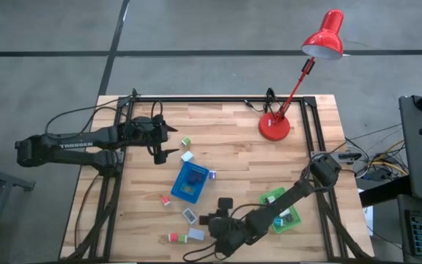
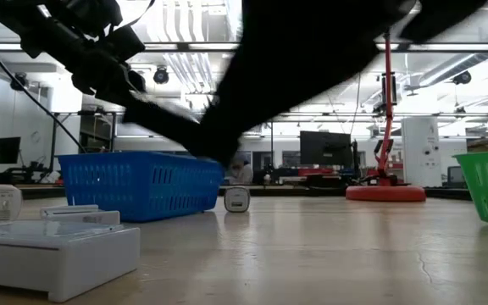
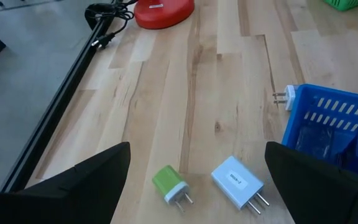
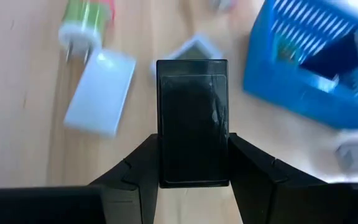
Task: Pick & Place Office items
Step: Put the black digital clock into the blue bin
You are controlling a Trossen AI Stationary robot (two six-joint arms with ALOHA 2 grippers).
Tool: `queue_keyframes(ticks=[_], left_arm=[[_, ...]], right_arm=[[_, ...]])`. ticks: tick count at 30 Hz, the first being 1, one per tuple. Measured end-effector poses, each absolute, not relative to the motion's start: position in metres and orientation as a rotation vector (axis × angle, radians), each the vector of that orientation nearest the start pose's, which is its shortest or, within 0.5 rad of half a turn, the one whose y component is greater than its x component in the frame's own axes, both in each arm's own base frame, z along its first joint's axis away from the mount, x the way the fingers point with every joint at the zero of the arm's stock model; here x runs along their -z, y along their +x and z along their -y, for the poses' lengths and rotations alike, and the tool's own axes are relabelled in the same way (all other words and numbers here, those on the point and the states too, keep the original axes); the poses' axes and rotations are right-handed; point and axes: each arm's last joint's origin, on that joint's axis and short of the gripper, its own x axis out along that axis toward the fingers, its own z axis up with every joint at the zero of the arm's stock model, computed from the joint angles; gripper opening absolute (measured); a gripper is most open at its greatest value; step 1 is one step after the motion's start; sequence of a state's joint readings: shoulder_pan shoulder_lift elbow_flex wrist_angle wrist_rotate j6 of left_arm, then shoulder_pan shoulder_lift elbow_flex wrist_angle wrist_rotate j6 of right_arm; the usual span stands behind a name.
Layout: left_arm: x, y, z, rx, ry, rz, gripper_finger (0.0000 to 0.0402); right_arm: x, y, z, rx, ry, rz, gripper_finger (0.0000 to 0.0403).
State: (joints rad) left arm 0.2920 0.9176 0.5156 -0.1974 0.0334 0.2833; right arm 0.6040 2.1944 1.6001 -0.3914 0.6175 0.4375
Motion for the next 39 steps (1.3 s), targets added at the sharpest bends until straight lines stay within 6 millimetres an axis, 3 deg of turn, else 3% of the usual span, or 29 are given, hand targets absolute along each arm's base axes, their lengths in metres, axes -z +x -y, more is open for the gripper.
queue_keyframes(ticks=[10,20,27,32,39], left_arm=[[-0.213,0.181,-0.053,-0.159,0.182,-0.590,0.0378],[-0.218,0.175,-0.050,-0.141,0.182,-0.539,0.0378],[-0.219,0.161,-0.043,-0.081,0.195,-0.370,0.0378],[-0.215,0.152,-0.036,0.030,0.160,-0.136,0.0378],[-0.192,0.140,-0.031,0.080,0.116,0.106,0.0378]], right_arm=[[-0.174,0.423,-0.234,0.143,-0.273,-0.499,0.0143],[-0.164,0.445,-0.182,0.093,-0.302,-0.297,0.0143],[-0.158,0.434,-0.143,0.095,-0.279,-0.149,0.0143],[-0.161,0.418,-0.122,0.109,-0.300,-0.063,0.0143],[-0.167,0.405,-0.082,0.074,-0.279,0.022,0.0143]])
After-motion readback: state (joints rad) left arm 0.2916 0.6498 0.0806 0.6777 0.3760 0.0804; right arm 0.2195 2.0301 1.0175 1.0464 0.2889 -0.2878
